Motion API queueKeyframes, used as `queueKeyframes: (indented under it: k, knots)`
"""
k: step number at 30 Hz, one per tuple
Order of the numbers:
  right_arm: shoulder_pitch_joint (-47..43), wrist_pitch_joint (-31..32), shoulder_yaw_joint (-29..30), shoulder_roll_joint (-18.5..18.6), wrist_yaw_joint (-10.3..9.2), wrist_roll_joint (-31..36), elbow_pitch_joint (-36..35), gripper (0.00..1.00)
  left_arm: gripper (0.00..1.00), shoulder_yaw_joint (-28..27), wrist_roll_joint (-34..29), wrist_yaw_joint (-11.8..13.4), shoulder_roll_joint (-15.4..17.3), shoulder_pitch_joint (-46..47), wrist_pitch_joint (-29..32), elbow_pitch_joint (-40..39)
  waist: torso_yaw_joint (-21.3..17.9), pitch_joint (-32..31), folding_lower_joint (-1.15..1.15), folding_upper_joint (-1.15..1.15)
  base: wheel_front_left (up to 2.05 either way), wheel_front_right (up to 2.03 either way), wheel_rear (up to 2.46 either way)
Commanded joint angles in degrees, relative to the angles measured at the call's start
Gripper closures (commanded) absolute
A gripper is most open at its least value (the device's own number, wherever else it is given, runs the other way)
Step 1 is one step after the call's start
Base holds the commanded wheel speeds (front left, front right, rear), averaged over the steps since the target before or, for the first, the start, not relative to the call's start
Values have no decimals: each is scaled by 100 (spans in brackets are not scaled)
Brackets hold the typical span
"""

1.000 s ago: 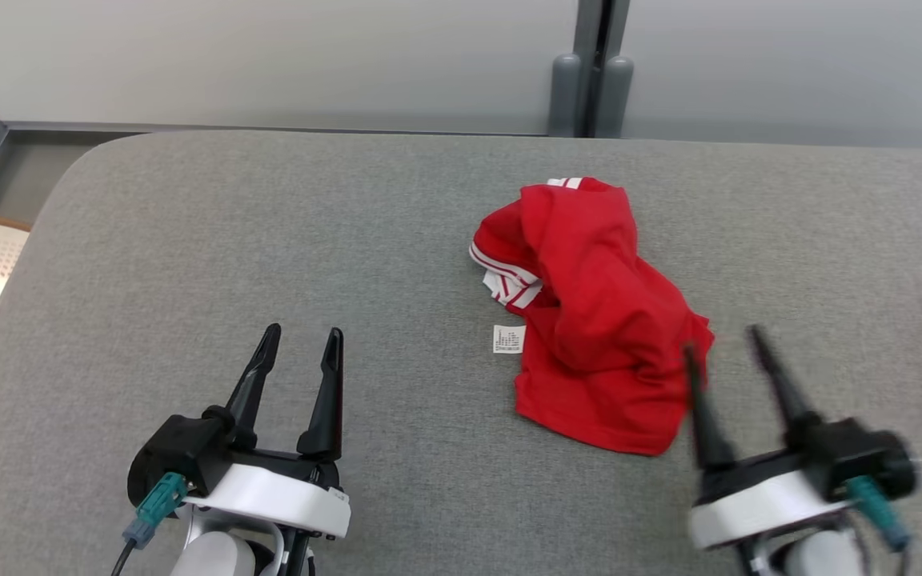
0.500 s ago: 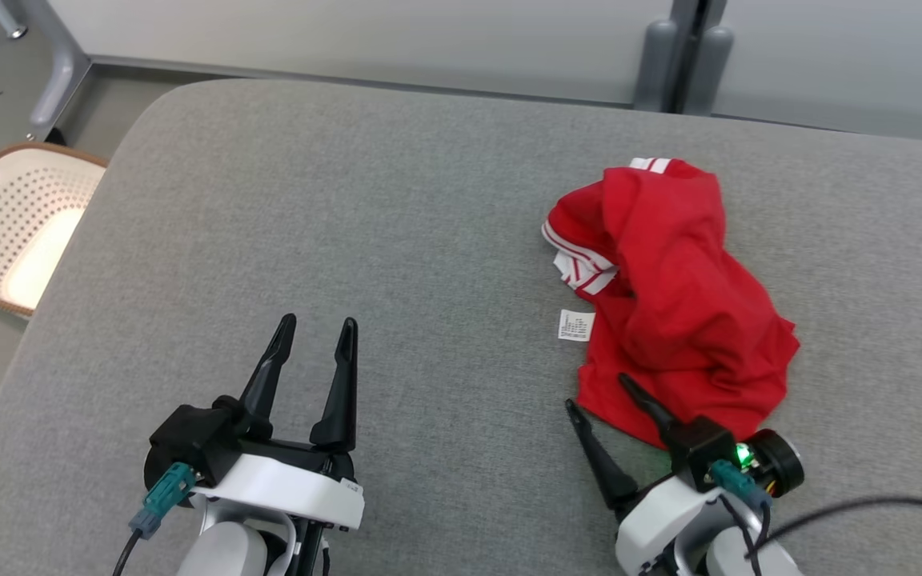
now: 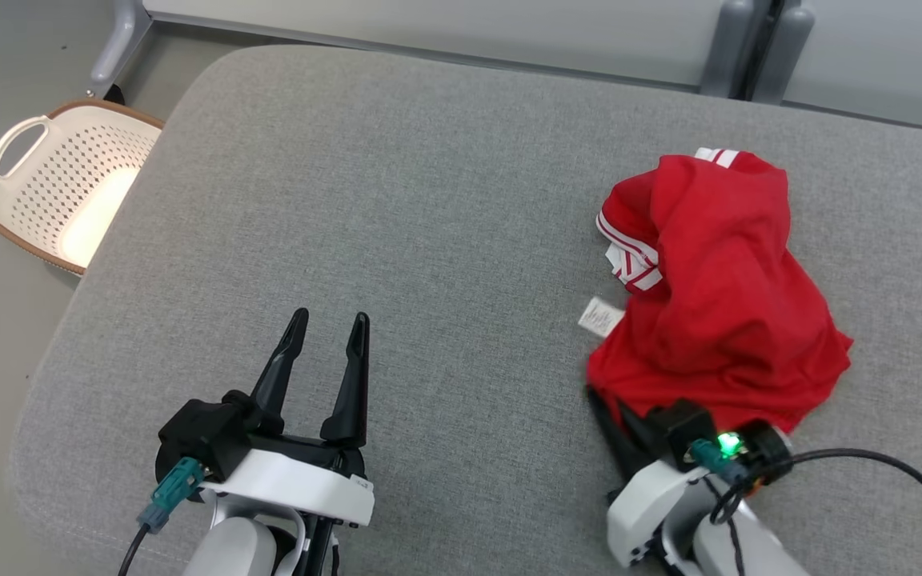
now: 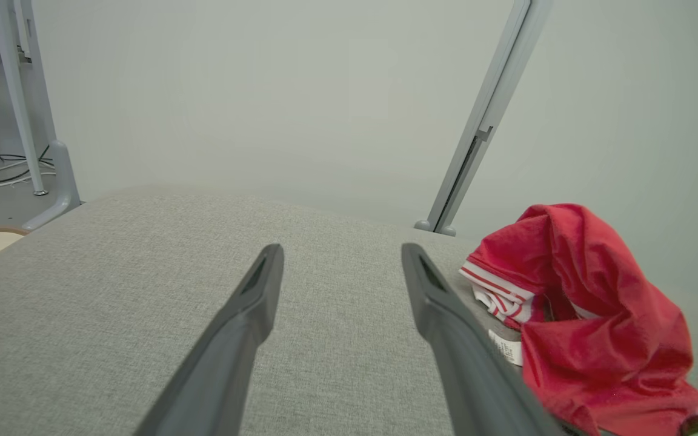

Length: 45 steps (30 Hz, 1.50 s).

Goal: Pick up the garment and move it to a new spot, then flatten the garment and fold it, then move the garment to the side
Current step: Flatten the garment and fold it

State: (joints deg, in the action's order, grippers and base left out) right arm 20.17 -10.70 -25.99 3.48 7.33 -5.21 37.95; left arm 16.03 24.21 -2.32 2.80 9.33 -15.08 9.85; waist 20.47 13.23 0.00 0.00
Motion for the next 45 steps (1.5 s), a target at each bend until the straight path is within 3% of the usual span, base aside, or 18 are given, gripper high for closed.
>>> queueKeyframes:
  k: [1,6,10,16,20,24,29,35,39,40,41,42,45]
  knots:
    - [-4,-94,-168,-23,26,-176,-85,100,0,-16,-8,30,21,-20,-11,21,-9,-105,0,0,0,0,0]
    - [210,-284,-795,-6,24,-749,-608,100,0,-42,-67,22,21,-93,-11,53,-70,-359,0,0,0,0,0]
    - [691,-335,-1487,237,17,-1316,-1163,100,0,6,-39,-18,21,-226,-10,-3,-113,-704,0,0,0,0,0]
    - [2275,-96,-1913,429,17,-2064,-1369,100,0,86,-15,61,22,-320,-11,-247,-26,-1011,0,0,0,0,0]
    - [3517,-167,-1878,280,17,-2682,-1118,100,0,-11,107,259,28,-342,-11,-398,156,-1074,0,0,0,0,0]
    - [4488,-357,-1510,171,17,-3413,-815,100,0,25,85,366,14,-365,-11,-530,302,-1119,0,0,0,0,0]
    - [5009,-449,-505,331,17,-3925,-564,100,0,-94,178,450,18,-456,-11,-602,239,-1064,0,0,0,0,0]
    - [4394,-455,399,1239,16,-4129,19,100,0,-55,242,434,20,-407,-11,-602,-31,-788,0,0,0,0,0]
    - [3700,-211,895,1850,17,-4315,1316,100,0,1,271,416,20,-260,-11,-605,-179,-632,0,0,0,0,0]
    - [3596,-185,885,2023,17,-4141,1634,95,0,5,278,416,23,-246,-11,-612,-214,-587,0,0,0,0,0]
    - [3517,-189,891,2192,17,-4016,1979,39,0,25,272,405,19,-222,-10,-611,-249,-541,0,0,0,0,0]
    - [3387,-135,963,2273,17,-3995,2358,0,0,41,269,394,19,-187,-10,-603,-281,-500,0,0,0,0,0]
    - [3115,-194,1002,2437,17,-3768,3167,0,0,92,248,363,21,-128,-10,-561,-360,-408,0,0,0,0,0]
